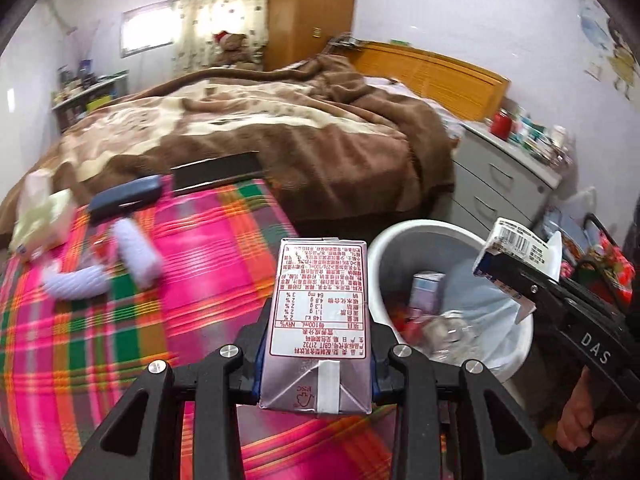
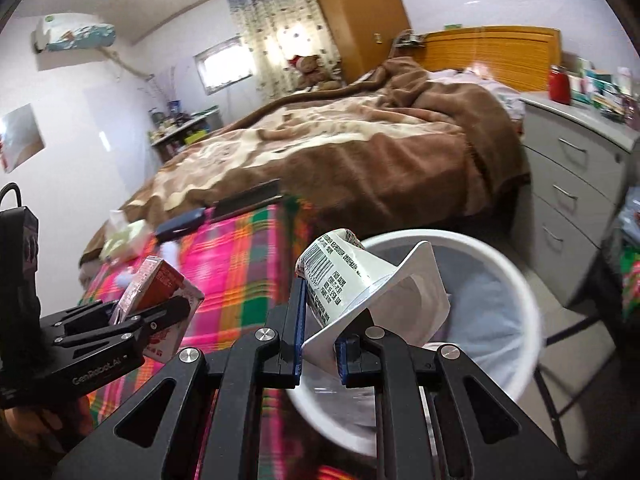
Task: Collect trash
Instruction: 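Carry the milk carton and the white cup over the bin with both tools, then open both tools to drop the carton and the cup into the bin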
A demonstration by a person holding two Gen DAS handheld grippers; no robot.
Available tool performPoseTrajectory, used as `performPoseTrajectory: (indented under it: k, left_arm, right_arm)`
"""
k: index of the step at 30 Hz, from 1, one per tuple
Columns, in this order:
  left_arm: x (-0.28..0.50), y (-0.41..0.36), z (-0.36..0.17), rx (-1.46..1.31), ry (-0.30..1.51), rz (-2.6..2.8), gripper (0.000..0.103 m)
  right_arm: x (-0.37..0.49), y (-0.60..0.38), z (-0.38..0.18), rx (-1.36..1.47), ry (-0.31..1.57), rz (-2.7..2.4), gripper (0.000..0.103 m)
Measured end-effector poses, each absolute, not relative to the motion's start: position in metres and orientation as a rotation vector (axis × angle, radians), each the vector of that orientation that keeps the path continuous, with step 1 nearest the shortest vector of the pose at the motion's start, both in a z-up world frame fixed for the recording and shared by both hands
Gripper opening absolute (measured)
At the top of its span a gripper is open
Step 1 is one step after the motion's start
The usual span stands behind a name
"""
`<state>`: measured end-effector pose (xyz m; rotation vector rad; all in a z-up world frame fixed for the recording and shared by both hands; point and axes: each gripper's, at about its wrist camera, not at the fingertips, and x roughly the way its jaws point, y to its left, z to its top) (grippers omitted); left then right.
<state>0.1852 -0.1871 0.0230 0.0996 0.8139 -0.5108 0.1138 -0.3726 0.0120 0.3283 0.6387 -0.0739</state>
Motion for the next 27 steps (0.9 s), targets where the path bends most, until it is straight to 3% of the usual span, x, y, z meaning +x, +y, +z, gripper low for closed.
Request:
performPoseTrajectory:
  k: [16, 18, 20, 21, 22, 27]
  left_arm:
    - [0.190, -0.284, -0.011, 0.156, 0.902, -0.657, 0.036]
    - [0.192, -0.287, -0.012, 0.147, 0.906, -0.668, 0.037]
    - [0.194, -0.290, -0.012, 0.145, 0.907, -0.664, 0.044]
    - [0.195, -0.290, -0.012, 0.140, 0.910, -0.670, 0.051]
    - [0.196, -0.291, -0.012, 0.134, 0.911, -0.677, 0.053]
    - [0.197, -0.288, -0.010, 0.113, 0.908, -0.670, 0.054]
  right_arm:
    - [0.117, -0.417, -0.017, 0.307, 0.792, -0.165, 0.014]
    - [0.119, -0.418, -0.018, 0.288, 0.823, -0.169, 0.021]
    - [0.117, -0.419, -0.017, 0.280, 0.832, -0.168, 0.048]
    - [0.116, -0.420, -0.017, 0.284, 0.832, -0.160, 0.053]
    - [0.114, -0.421, -0.016, 0.286, 0.827, -0.159, 0.057]
    - [0.108, -0.422, -0.013, 0.282, 0.812, -0.180, 0.057]
